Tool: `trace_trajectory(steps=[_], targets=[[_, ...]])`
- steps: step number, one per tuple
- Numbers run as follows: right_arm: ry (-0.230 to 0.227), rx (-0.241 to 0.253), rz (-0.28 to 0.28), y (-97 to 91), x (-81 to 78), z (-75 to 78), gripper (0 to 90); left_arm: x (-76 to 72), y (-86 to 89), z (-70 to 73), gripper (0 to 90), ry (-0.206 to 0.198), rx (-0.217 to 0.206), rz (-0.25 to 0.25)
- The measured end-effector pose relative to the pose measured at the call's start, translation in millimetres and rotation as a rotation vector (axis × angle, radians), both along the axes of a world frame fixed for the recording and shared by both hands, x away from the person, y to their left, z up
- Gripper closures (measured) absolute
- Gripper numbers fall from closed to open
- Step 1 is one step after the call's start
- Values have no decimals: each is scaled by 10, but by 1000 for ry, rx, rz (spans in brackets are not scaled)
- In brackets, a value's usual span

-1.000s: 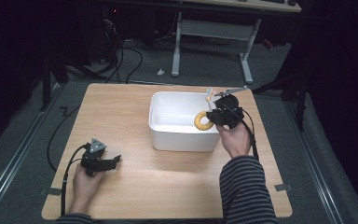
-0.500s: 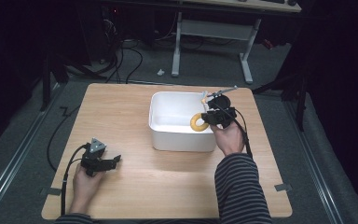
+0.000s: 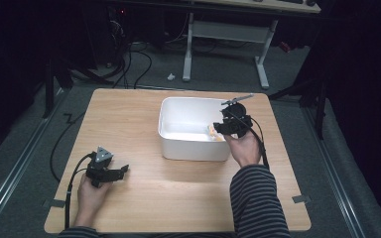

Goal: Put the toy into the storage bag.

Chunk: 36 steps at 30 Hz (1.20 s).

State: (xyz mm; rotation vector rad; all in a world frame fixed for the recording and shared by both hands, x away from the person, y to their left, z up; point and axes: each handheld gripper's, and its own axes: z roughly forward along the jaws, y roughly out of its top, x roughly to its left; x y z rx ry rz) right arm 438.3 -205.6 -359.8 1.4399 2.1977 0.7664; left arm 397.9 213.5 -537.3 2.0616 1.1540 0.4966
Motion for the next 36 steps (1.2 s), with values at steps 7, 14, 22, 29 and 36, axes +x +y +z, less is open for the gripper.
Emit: trace_trajectory(steps=[7, 14, 22, 29, 36], targets=[[-46, -7, -44, -197, -136, 28, 527, 0, 0, 0, 234, 0, 0, 0], [-98, 49, -88, -472, -296, 109, 512, 0, -1, 0, 234, 0, 1, 0], [-115, 54, -110, -670, -400, 135, 504, 0, -1, 0, 234, 0, 1, 0], [-129, 72, -130, -825, -524, 147, 503, 0, -1, 0, 234, 0, 1, 0], [-160, 73, -138, -944, -653, 144, 508, 0, -1, 0, 234, 0, 1, 0]])
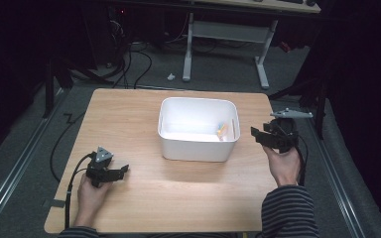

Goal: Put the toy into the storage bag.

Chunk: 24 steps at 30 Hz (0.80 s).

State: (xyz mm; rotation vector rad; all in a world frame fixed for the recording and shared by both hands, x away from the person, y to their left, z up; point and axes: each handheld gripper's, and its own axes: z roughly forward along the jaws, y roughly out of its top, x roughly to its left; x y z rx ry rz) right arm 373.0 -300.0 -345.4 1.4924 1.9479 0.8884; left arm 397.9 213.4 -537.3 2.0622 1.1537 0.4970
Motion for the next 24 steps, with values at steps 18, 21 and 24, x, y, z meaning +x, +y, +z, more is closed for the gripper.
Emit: trace_trajectory(steps=[18, 21, 24], targets=[[1, -7, -35, -234, -282, -58, 504, 0, 0, 0, 234, 0, 0, 0], [5, -7, -29, -268, -362, -92, 503, 0, 0, 0, 234, 0, 0, 0], [15, 11, -36, -321, -408, -163, 502, -2, -2, -1, 234, -2, 0, 3]])
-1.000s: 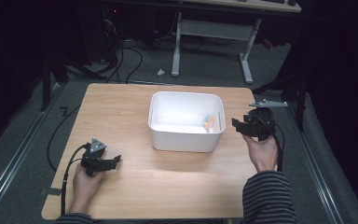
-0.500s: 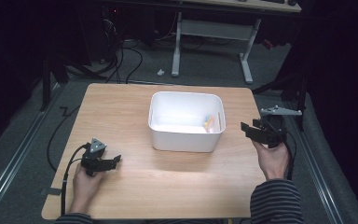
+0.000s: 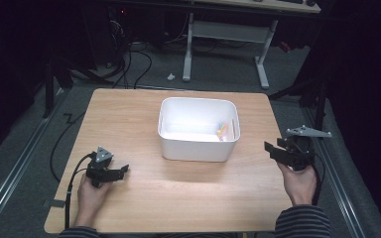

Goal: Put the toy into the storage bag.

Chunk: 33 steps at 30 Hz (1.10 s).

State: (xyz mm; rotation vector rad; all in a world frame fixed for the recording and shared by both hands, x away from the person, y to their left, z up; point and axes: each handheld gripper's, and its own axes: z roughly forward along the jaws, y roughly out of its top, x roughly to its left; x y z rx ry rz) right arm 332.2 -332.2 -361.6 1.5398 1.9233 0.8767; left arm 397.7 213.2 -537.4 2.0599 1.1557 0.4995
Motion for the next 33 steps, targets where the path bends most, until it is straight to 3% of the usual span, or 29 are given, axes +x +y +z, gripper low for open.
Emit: trace_trajectory(steps=[7, 33], targets=[[-25, 44, 5, -36, -76, -98, 502, -1, 0, 0, 234, 0, 0, 0], [18, 110, 21, 41, -142, -553, 505, 0, 1, 1, 234, 1, 0, -1]])
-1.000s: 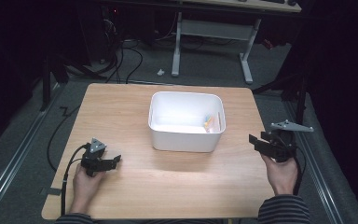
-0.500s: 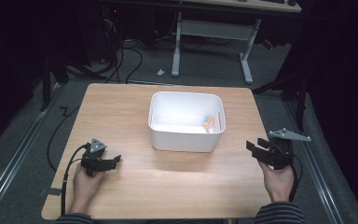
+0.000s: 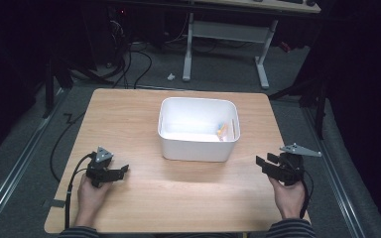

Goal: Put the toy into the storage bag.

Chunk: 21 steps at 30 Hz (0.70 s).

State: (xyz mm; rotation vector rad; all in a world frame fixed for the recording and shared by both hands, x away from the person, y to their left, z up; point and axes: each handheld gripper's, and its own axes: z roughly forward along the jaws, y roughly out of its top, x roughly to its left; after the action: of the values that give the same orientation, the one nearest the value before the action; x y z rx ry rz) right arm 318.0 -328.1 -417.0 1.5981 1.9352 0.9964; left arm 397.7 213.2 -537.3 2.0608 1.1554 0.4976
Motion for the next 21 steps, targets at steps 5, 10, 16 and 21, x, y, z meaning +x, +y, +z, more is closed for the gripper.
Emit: trace_trajectory(steps=[5, 10, 16, 21], targets=[[9, 2, 14, 61, 35, -94, 505, 0, 0, 0, 234, 0, 0, 0], [17, -2, 17, 109, 68, -141, 504, 0, 0, 0, 234, 0, 0, 0], [16, 6, 20, 125, 84, -161, 505, 0, -1, -1, 234, -2, 0, 1], [25, 7, 32, 171, 114, -247, 505, 0, -1, -1, 234, -2, 0, 1]])
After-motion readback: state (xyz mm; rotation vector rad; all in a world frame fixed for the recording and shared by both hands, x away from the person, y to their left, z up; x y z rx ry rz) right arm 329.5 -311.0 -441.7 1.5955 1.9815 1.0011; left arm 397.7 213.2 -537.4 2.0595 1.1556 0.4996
